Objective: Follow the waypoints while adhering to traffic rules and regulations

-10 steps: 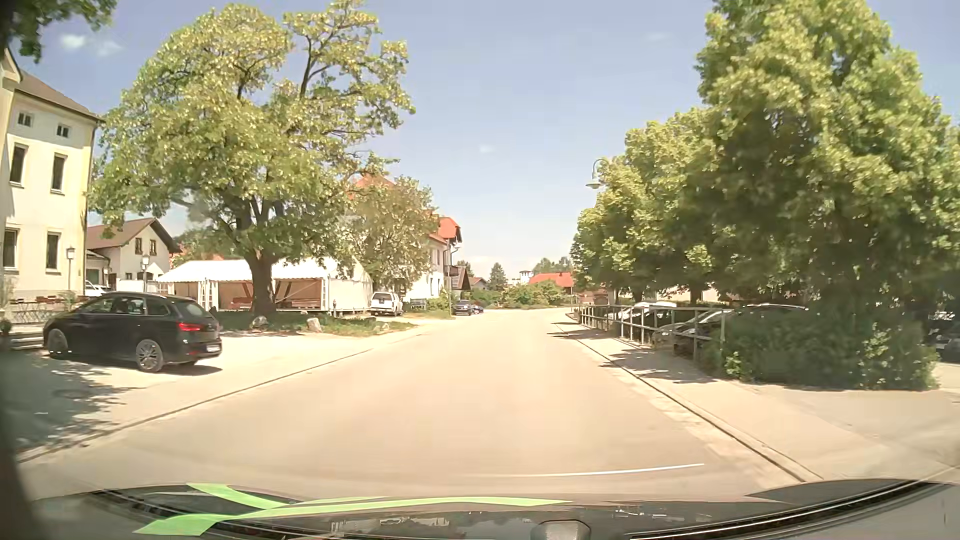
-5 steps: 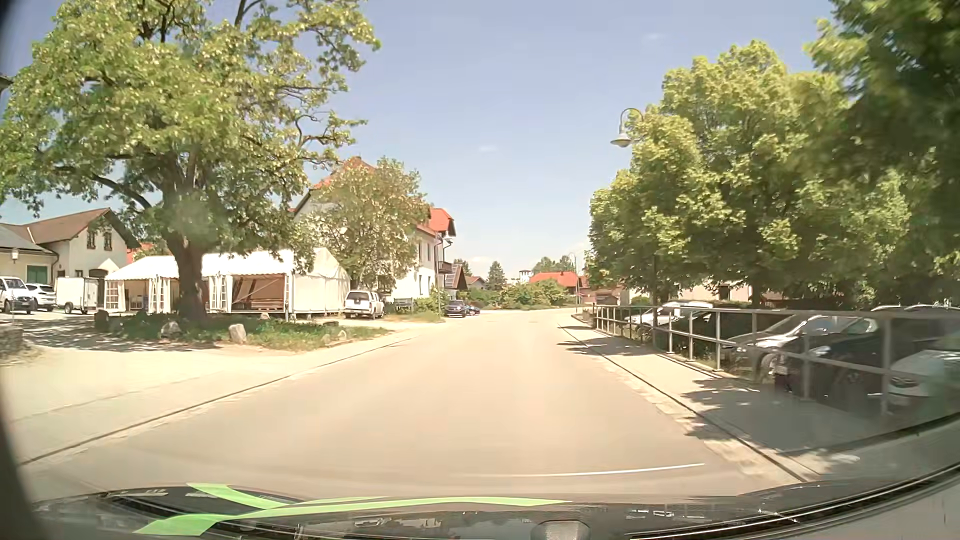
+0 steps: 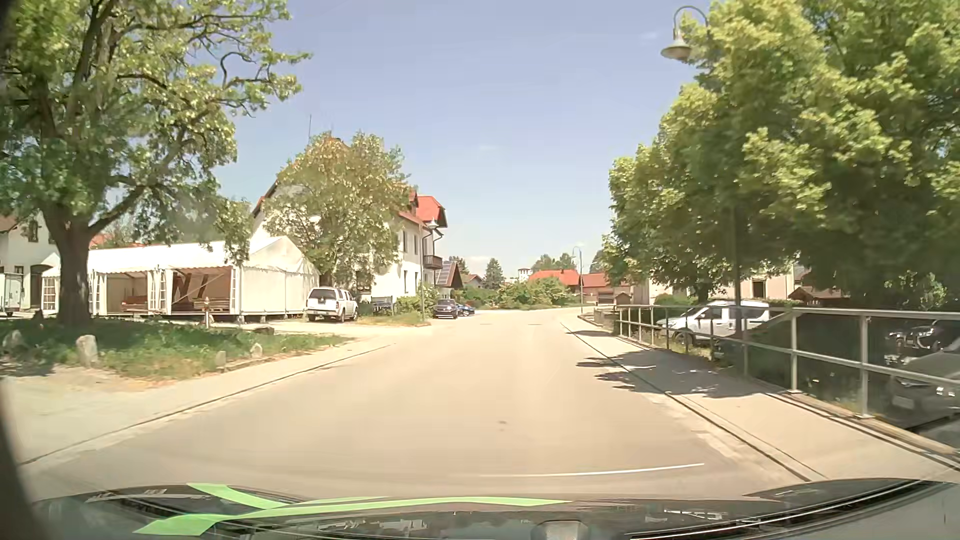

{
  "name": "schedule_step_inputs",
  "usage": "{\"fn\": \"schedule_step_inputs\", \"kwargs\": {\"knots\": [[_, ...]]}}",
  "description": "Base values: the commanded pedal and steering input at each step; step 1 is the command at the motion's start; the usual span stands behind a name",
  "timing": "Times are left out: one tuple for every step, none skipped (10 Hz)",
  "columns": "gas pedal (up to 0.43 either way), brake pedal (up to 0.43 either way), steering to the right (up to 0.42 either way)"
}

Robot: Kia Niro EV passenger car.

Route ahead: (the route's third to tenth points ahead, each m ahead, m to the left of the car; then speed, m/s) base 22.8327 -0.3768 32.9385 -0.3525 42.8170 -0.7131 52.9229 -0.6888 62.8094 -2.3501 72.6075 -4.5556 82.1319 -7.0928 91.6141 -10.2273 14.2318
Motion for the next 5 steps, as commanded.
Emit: {"fn": "schedule_step_inputs", "kwargs": {"knots": [[0.150, 0.000, -0.001], [0.138, 0.000, -0.001], [0.138, 0.000, 0.000], [0.138, 0.000, 0.000], [0.138, 0.000, 0.000]]}}
